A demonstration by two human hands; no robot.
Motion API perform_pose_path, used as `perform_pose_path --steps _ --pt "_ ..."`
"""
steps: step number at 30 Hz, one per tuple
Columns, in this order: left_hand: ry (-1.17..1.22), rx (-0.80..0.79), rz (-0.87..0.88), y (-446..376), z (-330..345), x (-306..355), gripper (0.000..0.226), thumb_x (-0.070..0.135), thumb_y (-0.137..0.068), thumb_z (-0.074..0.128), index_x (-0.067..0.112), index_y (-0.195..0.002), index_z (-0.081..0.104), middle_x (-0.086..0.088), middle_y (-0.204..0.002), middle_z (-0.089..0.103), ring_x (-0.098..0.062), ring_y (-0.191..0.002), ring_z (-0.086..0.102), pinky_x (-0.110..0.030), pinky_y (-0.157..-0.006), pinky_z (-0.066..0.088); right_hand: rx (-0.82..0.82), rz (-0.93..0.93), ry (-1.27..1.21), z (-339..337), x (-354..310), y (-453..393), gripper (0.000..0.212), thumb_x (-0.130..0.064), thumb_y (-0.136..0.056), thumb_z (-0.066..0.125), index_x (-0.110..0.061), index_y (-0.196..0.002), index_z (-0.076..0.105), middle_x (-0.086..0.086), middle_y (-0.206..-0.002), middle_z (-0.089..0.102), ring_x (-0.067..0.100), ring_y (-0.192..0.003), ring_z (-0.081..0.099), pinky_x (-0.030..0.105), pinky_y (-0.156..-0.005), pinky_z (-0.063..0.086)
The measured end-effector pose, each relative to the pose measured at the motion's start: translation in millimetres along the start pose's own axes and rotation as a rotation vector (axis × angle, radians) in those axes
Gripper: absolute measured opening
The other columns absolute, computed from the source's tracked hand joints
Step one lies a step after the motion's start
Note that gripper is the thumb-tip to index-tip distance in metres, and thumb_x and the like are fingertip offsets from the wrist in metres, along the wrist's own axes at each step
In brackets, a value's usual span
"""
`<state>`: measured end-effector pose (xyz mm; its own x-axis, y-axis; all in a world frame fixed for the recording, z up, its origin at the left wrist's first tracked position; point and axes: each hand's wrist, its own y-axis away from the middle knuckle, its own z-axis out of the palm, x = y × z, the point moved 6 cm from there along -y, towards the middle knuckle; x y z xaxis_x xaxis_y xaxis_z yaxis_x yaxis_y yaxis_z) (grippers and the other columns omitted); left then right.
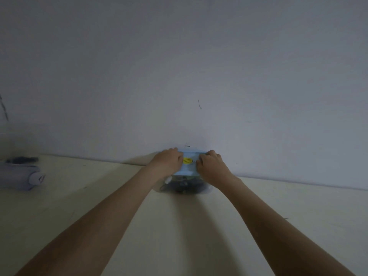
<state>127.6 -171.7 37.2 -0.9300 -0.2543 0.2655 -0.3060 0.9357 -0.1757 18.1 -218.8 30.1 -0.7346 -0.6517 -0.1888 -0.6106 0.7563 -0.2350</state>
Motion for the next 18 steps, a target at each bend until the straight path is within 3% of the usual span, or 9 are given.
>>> perform_pose_path --steps 6,11,18 --pt "-0.068 0.011 0.054 -1 -3 -2 0.038 0.023 -0.101 0.027 0.011 -0.13 0.049 -0.01 -0.143 0.04 -0.03 -0.122 0.045 -0.034 -0.096 0.036 0.044 0.057 -0.104 6 10 -3 0.035 -0.017 -0.101 0.024 -0.001 -0.127 0.042 0.014 -0.131 0.041 0.031 -0.118 0.035 0.037 -0.1 0.025" --pt "0.023 0.053 0.068 -9 -1 -8 0.039 0.024 -0.099 0.033 0.019 -0.133 0.05 -0.003 -0.146 0.036 -0.025 -0.128 0.039 -0.031 -0.103 0.032 0.084 0.089 -0.124 12 13 -11 0.037 -0.021 -0.099 0.029 -0.004 -0.131 0.039 0.015 -0.134 0.037 0.032 -0.121 0.03 0.032 -0.1 0.018" --pt "0.0 0.064 0.088 -10 1 -11 0.039 0.027 -0.099 0.033 0.021 -0.134 0.048 -0.002 -0.144 0.035 -0.024 -0.129 0.033 -0.032 -0.104 0.031 0.103 0.104 -0.185 10 14 -4 0.037 -0.023 -0.099 0.032 -0.008 -0.131 0.041 0.012 -0.135 0.037 0.03 -0.123 0.033 0.034 -0.098 0.029"
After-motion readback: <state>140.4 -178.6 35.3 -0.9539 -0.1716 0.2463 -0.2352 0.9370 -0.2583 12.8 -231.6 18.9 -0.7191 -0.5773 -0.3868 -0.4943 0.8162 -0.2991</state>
